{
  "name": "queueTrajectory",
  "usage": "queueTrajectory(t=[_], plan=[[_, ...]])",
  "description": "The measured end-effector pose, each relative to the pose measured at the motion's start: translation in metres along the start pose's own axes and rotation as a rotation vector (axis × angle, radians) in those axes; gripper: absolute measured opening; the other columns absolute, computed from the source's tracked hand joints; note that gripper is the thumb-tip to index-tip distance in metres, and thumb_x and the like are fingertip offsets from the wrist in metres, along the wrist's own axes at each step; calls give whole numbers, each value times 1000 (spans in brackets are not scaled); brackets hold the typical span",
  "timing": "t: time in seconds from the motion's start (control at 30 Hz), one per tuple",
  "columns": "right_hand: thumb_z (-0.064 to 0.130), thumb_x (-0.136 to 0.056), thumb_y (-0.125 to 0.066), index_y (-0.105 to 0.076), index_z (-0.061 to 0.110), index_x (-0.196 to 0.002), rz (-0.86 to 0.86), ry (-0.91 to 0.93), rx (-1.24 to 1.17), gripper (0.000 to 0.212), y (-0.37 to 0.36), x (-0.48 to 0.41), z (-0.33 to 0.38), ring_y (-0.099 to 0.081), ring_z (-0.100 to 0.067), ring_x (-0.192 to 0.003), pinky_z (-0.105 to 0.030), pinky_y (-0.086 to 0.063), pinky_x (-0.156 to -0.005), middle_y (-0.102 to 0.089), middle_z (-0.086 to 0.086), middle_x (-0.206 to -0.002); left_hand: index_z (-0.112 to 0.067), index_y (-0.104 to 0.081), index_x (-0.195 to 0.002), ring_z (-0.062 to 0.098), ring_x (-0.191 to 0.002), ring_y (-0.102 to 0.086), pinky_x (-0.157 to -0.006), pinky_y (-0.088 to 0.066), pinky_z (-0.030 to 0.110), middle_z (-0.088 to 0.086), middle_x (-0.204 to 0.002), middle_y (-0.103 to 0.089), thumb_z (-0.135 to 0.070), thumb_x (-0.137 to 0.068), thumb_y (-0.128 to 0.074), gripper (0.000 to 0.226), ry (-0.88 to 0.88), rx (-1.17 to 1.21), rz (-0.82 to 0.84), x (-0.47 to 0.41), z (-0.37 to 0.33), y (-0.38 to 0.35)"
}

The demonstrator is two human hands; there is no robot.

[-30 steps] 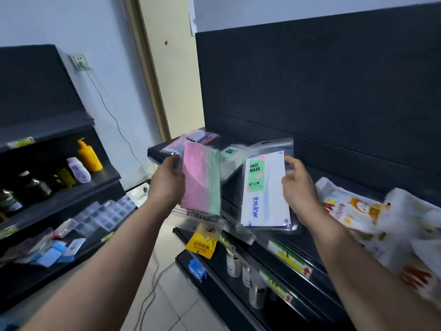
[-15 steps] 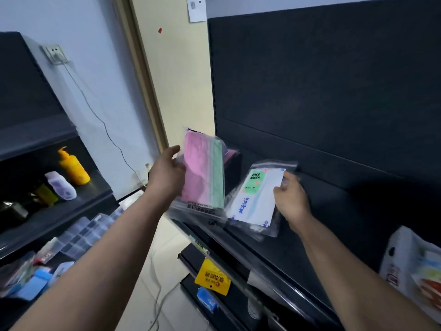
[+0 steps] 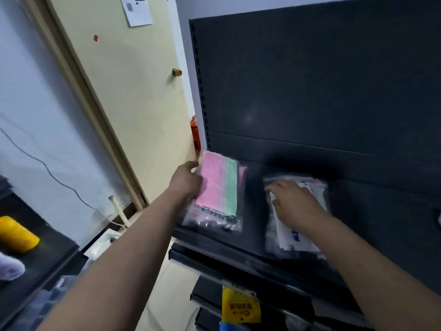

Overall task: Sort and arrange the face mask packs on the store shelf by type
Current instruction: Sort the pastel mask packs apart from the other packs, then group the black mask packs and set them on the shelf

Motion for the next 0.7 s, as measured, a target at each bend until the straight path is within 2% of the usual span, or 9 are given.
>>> queueTrajectory(t=[0.07, 0.1, 0.17, 0.27, 0.33, 0.4, 0.53, 0.6, 0.7], plan=[[10, -92, -45, -43, 23, -137, 23, -8, 42, 47, -3, 0, 4, -37, -19, -132, -36, -38, -99, -41, 2, -144, -17, -48, -139, 33, -84, -66, -66, -56, 36, 19, -118, -66, -10, -89, -49, 50, -73, -190, -1, -13, 4, -2], [10, -92, -46, -43, 23, -137, 31, -16, 55, 47, -4, 1, 5, -37, -19, -131, -36, -38, -98, -41, 2, -144, -17, -51, -136, 34, -94, -66, -79, -56, 38, 16, -117, -66, -15, -90, -50, 46, -112, -319, -6, -19, 6, -4], [11, -93, -45, -43, 24, -137, 35, -35, 58, 46, -5, 1, 6, -38, -20, -130, -36, -37, -99, -42, 2, -144, -16, -54, -132, 34, -108, -61, -89, -52, 37, 13, -122, -63, -22, -91, -51, 42, -164, -516, 0, -25, 12, -8], [12, -93, -43, -45, 24, -135, -8, -47, 58, 44, 0, 5, 3, -42, -21, -127, -36, -37, -99, -45, 1, -141, -18, -55, -129, 37, -117, -48, -91, -48, 42, 17, -125, -53, -23, -90, -51, 39, -197, -696, -39, -28, 13, -13], [10, -92, -44, -47, 22, -132, -22, -61, 71, 42, 5, 9, -1, -44, -22, -122, -36, -37, -95, -49, 1, -136, -20, -54, -131, 37, -121, -42, -92, -47, 44, 17, -129, -49, -16, -89, -50, 42, -259, -688, -79, -27, 3, -18], [8, -89, -47, -49, 21, -128, -35, -71, 80, 41, 10, 15, -6, -46, -22, -119, -35, -38, -91, -51, 0, -131, -20, -55, -132, 36, -122, -43, -94, -47, 44, 15, -130, -51, -6, -86, -48, 49, -353, -627, -66, -20, -16, -28], [10, -90, -47, -47, 23, -131, -57, -121, 66, 44, 20, 42, -27, -46, -22, -122, -36, -40, -93, -52, 0, -132, -21, -65, -120, 32, -107, -60, -89, -49, 35, 10, -117, -66, -7, -83, -50, 42, -573, -614, 40, 14, -59, -70], [11, -91, -45, -46, 24, -134, -53, -149, 43, 44, 24, 65, -44, -45, -22, -122, -36, -40, -94, -51, 0, -133, -23, -66, -118, 29, -108, -61, -87, -48, 33, 6, -117, -68, -8, -83, -51, 41, -623, -593, 119, 39, -76, -98], [11, -91, -45, -46, 23, -134, -69, -199, 40, 45, 33, 114, -82, -46, -23, -119, -36, -40, -92, -52, -1, -132, -24, -64, -121, 24, -114, -59, -93, -49, 34, 0, -125, -64, -14, -89, -52, 36, -677, -562, 259, 84, -101, -147]])
Point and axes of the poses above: each hand's wrist, its own x-axis away from the middle knuckle, its own y-axis out of the back of the hand, z = x × y, the point moved 2 cm from there along -x, towards the middle knuckle
